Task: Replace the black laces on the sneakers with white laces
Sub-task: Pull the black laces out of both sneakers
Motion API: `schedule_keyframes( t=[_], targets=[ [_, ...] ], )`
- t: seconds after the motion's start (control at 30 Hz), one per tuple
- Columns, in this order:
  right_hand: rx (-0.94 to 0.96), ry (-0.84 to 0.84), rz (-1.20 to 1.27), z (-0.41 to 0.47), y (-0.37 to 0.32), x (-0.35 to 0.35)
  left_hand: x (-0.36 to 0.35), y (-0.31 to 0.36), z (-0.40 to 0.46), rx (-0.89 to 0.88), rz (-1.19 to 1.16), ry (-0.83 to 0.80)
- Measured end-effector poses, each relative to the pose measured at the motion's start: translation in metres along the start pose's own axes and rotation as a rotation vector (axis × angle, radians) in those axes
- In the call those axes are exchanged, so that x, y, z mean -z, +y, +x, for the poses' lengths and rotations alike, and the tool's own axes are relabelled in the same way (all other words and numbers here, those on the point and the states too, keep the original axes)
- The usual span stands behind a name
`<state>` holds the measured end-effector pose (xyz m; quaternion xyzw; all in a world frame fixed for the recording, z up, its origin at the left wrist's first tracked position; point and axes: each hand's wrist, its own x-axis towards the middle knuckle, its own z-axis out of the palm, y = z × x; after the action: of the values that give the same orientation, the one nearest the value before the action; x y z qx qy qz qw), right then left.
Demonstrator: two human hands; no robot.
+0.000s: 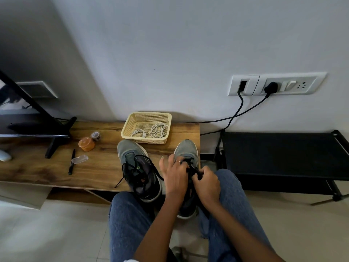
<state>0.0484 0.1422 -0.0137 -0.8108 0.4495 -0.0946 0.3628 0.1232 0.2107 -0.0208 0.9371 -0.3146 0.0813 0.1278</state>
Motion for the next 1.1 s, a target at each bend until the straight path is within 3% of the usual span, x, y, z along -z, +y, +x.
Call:
schedule_keyframes(
  t=[0.17, 0.23, 0.33, 0.43, 0.53, 0.67, 0.77, 0.87, 1.1],
  targets=[
    [-0.008, 0.004, 0.009, 0.0, -0.001, -0.001, 0.001, -0.002, 0.001, 0.184, -0.173, 0.137],
    [-0.027, 0.011, 0.027, 0.0, 0.0, 0.0, 0.01, -0.005, 0.001, 0.405, -0.371, 0.197],
    [-0.04, 0.011, 0.047, 0.0, 0.001, -0.001, 0.02, -0.011, 0.006, 0.879, -0.76, 0.321],
    [-0.049, 0.006, 0.042, 0.0, -0.002, -0.002, 0.024, -0.008, 0.01, 1.028, -0.916, 0.401],
    [-0.052, -0.002, 0.047, 0.001, 0.0, -0.001, 0.024, -0.001, 0.008, 0.804, -0.734, 0.331],
    [-0.039, -0.002, 0.029, 0.001, 0.001, -0.002, 0.017, 0.001, 0.002, 0.401, -0.38, 0.089],
    [-0.02, -0.005, 0.026, 0.001, 0.001, -0.002, 0.005, 0.003, -0.001, 0.17, -0.269, -0.098],
    [-0.012, -0.005, 0.047, 0.001, 0.003, -0.003, -0.001, 0.003, -0.002, 0.112, -0.227, -0.14],
    [0.005, -0.001, 0.016, 0.0, 0.002, -0.002, -0.001, -0.001, 0.006, 0.073, -0.033, 0.001]
  ],
)
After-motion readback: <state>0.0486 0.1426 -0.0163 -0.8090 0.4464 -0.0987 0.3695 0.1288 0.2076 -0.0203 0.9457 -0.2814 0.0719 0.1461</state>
